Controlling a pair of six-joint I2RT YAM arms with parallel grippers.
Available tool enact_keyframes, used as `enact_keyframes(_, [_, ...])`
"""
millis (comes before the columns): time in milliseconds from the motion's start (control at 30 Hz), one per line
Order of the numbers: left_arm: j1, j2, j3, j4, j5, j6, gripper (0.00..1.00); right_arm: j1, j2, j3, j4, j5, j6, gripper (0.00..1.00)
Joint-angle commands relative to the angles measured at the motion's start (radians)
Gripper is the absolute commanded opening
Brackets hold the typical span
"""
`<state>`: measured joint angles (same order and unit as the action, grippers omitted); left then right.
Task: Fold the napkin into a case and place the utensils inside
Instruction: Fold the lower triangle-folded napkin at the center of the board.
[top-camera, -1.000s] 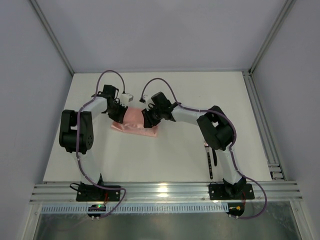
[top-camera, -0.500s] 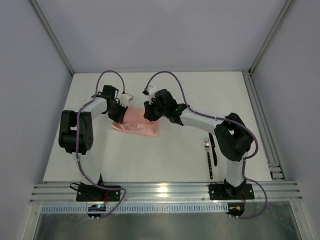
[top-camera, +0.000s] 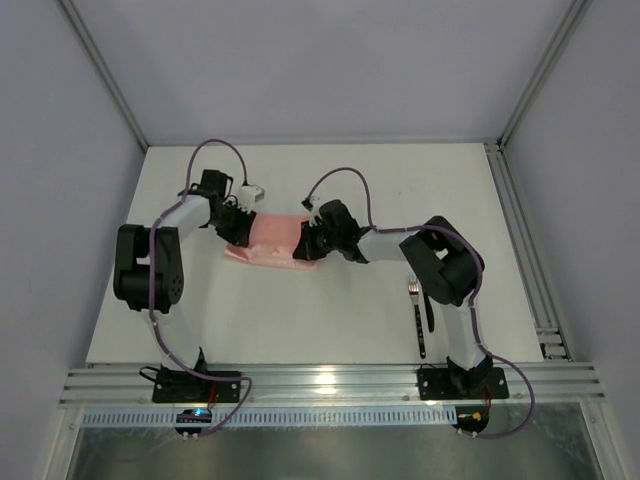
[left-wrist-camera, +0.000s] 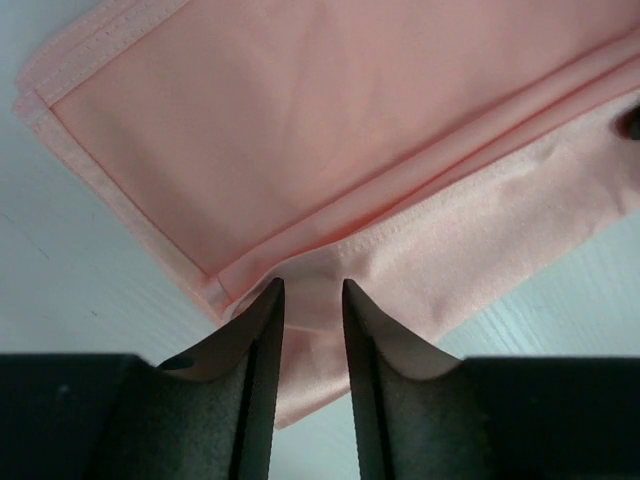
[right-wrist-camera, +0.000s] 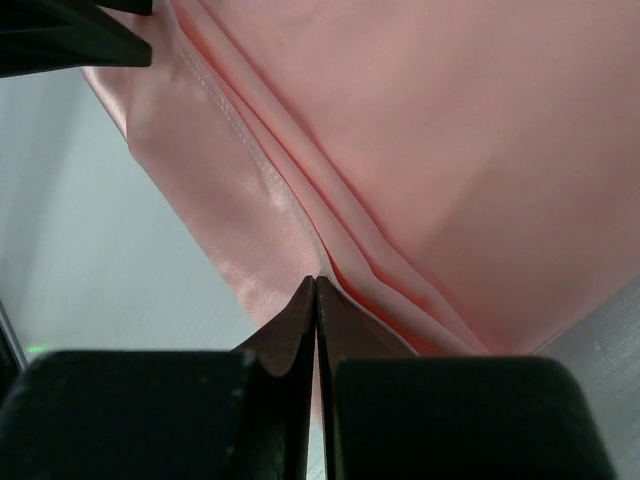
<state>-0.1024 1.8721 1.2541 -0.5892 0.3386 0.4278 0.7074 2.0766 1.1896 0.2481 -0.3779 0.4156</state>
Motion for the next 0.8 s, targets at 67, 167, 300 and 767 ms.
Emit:
enact_keyframes(67, [0.044,-0.145,0.002,-0.032,0.145,0.003,0.39,-0.008,0.008,-0.031,0.016,-0.004,0.04,0.04])
enact_keyframes(167, [0.053,-0.195,-0.024,-0.069,0.146,0.028,0.41,-0.008,0.007,-0.021,-0.003,0.005,0.031,0.04])
enact_keyframes(300, [0.055,-0.212,-0.094,-0.073,0.067,0.061,0.21,-0.006,-0.007,-0.018,-0.007,0.008,0.022,0.04])
enact_keyframes(767, [0.055,-0.007,-0.131,0.006,-0.132,0.071,0.12,-0.008,-0.004,-0.016,-0.027,0.008,0.008,0.04])
